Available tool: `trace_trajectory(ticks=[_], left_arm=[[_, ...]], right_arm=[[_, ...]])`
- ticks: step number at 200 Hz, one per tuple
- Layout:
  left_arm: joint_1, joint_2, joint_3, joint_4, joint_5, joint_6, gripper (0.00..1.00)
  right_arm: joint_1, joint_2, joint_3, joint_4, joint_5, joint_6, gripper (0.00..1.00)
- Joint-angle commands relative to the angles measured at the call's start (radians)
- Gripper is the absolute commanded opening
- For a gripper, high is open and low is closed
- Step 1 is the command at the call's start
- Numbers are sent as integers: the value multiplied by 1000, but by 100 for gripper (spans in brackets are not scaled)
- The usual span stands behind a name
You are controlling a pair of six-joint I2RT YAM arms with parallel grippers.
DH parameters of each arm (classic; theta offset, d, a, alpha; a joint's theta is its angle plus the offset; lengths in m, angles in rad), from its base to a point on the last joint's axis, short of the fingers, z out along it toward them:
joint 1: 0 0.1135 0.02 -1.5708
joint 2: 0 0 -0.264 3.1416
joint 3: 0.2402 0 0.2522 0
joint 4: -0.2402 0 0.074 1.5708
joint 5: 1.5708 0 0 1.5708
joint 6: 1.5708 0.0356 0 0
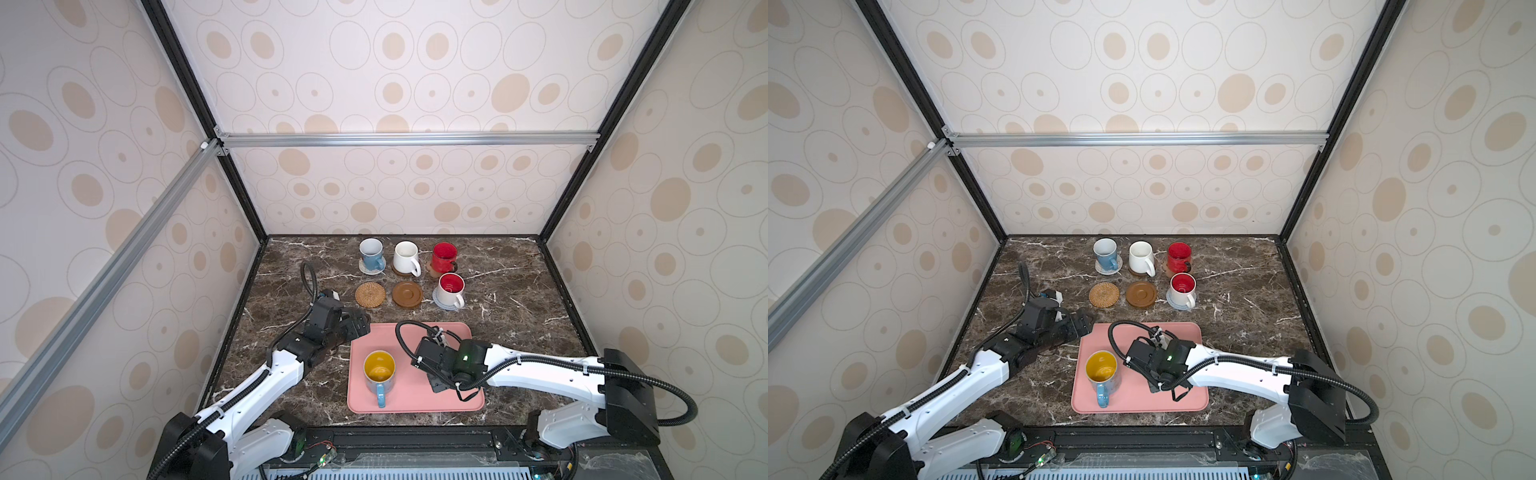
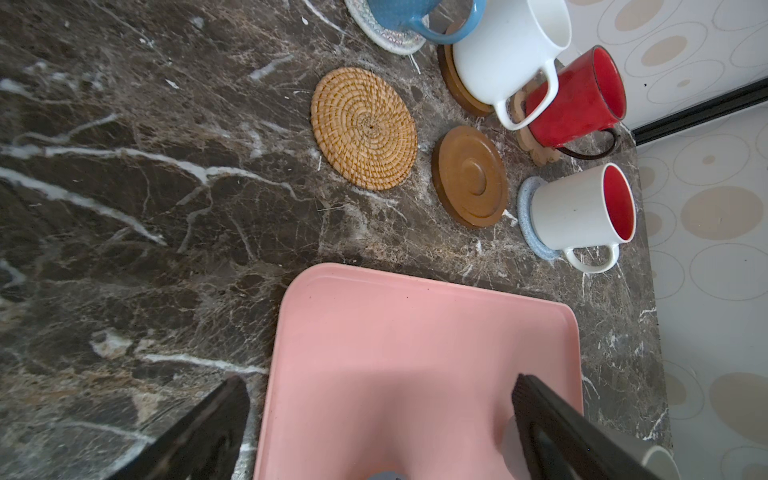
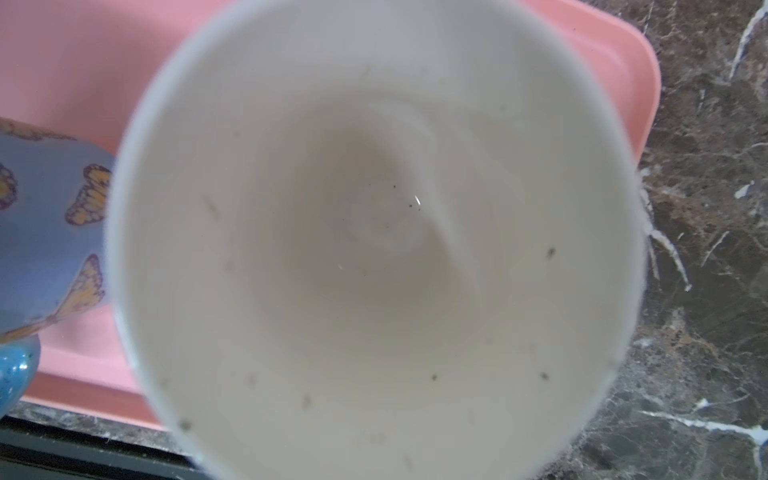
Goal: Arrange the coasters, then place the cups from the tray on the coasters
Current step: 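Lower the right gripper onto the white mug rim and grasp it, then lift the white mug and carry it toward the wooden coaster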
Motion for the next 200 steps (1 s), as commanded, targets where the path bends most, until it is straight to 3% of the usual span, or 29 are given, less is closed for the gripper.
trace_trajectory(ticks=[1, 102, 200], left_arm=[[7, -4, 39, -7, -10, -15, 100], [7, -40, 29, -19, -24, -15, 100], [9, -76, 19, -31, -22, -20, 100]], right_arm=[[-23, -36, 33, 5, 33, -32, 9], [-175, 11, 121, 90, -37, -226, 9], [-332, 223, 355, 154, -125, -463, 9]])
